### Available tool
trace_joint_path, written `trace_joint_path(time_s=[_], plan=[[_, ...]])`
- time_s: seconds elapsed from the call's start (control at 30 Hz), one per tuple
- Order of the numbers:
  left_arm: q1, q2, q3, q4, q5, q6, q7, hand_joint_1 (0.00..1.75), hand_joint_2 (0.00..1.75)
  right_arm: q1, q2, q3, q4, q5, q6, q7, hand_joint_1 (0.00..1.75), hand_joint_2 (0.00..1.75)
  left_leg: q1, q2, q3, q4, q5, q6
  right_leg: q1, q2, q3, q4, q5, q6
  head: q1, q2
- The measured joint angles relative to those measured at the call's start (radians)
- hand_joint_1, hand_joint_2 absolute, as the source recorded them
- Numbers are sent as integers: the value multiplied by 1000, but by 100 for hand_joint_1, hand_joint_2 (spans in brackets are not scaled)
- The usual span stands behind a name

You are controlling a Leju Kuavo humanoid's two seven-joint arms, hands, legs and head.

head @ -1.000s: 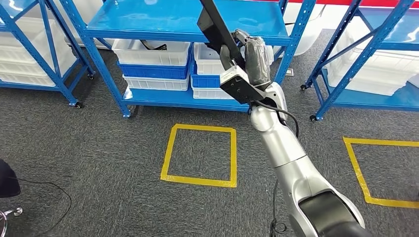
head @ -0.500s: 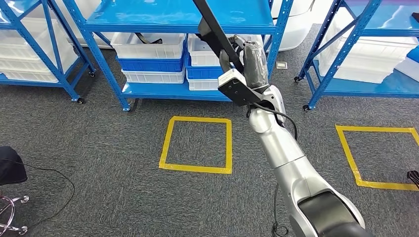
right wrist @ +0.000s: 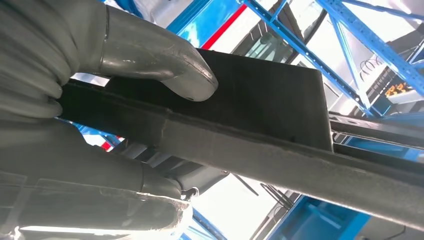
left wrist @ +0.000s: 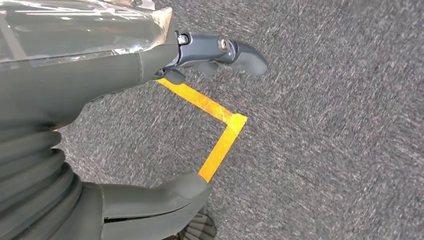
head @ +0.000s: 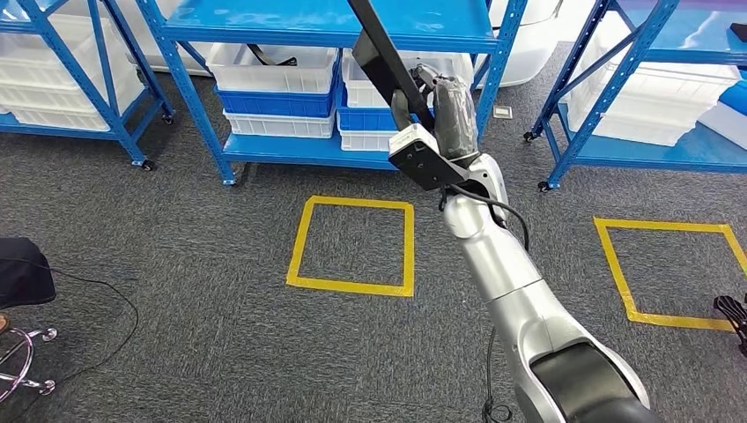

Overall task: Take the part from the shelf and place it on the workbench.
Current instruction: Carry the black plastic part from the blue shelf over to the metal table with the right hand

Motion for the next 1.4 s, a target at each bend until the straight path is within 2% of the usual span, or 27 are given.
trace_joint_path(time_s=[0.07, 0.1, 0.13, 0.17, 0.23, 0.27, 0.3, 0.33, 0.4, 0.47, 0.5, 0.57, 0.67, 0.87, 1.0, 1.37, 1.4], plan=[[0, 0, 0, 0, 0, 0, 0, 0, 175, 2, -2, -1, 1, 0, 0, 0, 175, 175, -1, 2, -14, -1, 12, 8, -3, 1, -56, 133, -67, -6, 1, 0], [0, 0, 0, 0, 0, 0, 0, 0, 175, 5, -4, -1, 2, 0, -1, 0, 175, 175, -2, 3, -22, -1, 17, 8, -4, 1, -77, 189, -89, -4, 0, 0], [0, 0, 0, 0, 0, 0, 0, 0, 175, 7, -4, -1, 3, 0, -1, 0, 175, 175, -2, 3, -28, 0, 22, 7, -5, 1, -82, 214, -97, 1, 0, 0], [1, -1, 0, 0, 0, 0, 0, 0, 175, 9, -4, -1, 3, 0, -1, 0, 175, 175, -1, 3, -34, 1, 27, 5, -6, 1, -66, 198, -90, 10, 1, 0], [2, -4, 0, 0, 0, 0, 0, 0, 175, 9, -5, -1, 3, 0, -1, 0, 175, 175, 0, 2, -43, 5, 34, -2, -12, 1, 13, 72, -51, 28, 1, 0], [2, -4, 0, 0, 0, 0, 0, 0, 175, 8, -5, -1, 3, 0, -1, 0, 175, 175, -2, 2, -49, 9, 36, -7, -12, 1, 53, 5, -34, 31, 1, 0], [1, -4, 0, 0, 0, 0, 0, 0, 175, 7, -4, -1, 3, 0, -1, 0, 175, 175, -4, 2, -53, 13, 38, -13, -12, 3, 78, -42, -22, 28, 0, 0], [1, -3, 0, 0, 0, 0, 0, 0, 175, 8, -4, -1, 3, 0, -1, 0, 175, 175, -6, 2, -57, 15, 40, -18, -11, 5, 89, -66, -17, 22, -1, 0], [2, -2, 0, 0, 0, 0, 0, 0, 175, 9, -4, -1, 3, 0, -1, 0, 175, 175, -7, 3, -62, 14, 46, -11, -11, 7, 86, -70, -11, 9, -2, 0], [2, 0, 0, 0, 0, 0, 0, 0, 175, 9, -5, -1, 3, 0, -1, 0, 175, 175, -6, 3, -64, 10, 54, 4, -10, 8, 83, -71, -6, 1, -2, 0], [2, 0, 0, 0, 0, 0, 0, 0, 175, 9, -5, -1, 3, 0, -1, 0, 175, 175, -5, 3, -65, 8, 58, 7, -8, 8, 82, -71, -4, -3, -2, 0], [2, 0, 0, 0, -3, 0, 0, 0, 175, 9, -5, -1, 3, 0, -1, 0, 175, 175, -4, 2, -65, 3, 65, 6, -5, 7, 79, -71, -1, -9, -2, 0], [2, 1, 0, 0, -6, 1, 0, 0, 175, 9, -6, 0, 3, 0, -1, 0, 175, 175, -3, 2, -65, -3, 72, -1, -3, 7, 75, -70, 3, -14, -2, 0], [2, 0, 0, 0, -5, 1, 0, 0, 175, 10, -5, 0, 3, 1, -2, 0, 175, 175, -3, 3, -67, -6, 76, -11, -1, 7, 72, -69, 4, -17, -2, 0], [6, -1, 6, 0, 12, -1, -9, 0, 175, 9, 2, 1, 4, 4, -1, 1, 175, 175, -3, 3, -69, -6, 75, -26, 0, 7, 69, -69, 4, -17, -2, 0], [16, -1, 11, 0, -6, -8, -9, 0, 175, 34, 6, 3, 9, 63, -30, 27, 175, 175, -9, -1, -73, -4, 74, -29, -2, 4, 66, -69, 5, -15, -2, 0], [16, 0, 11, 0, -8, -8, -8, 0, 175, 37, 4, 3, 8, 70, -30, 30, 175, 175, -10, -1, -75, -1, 73, -28, -8, 4, 66, -71, 7, -12, -2, 0]])
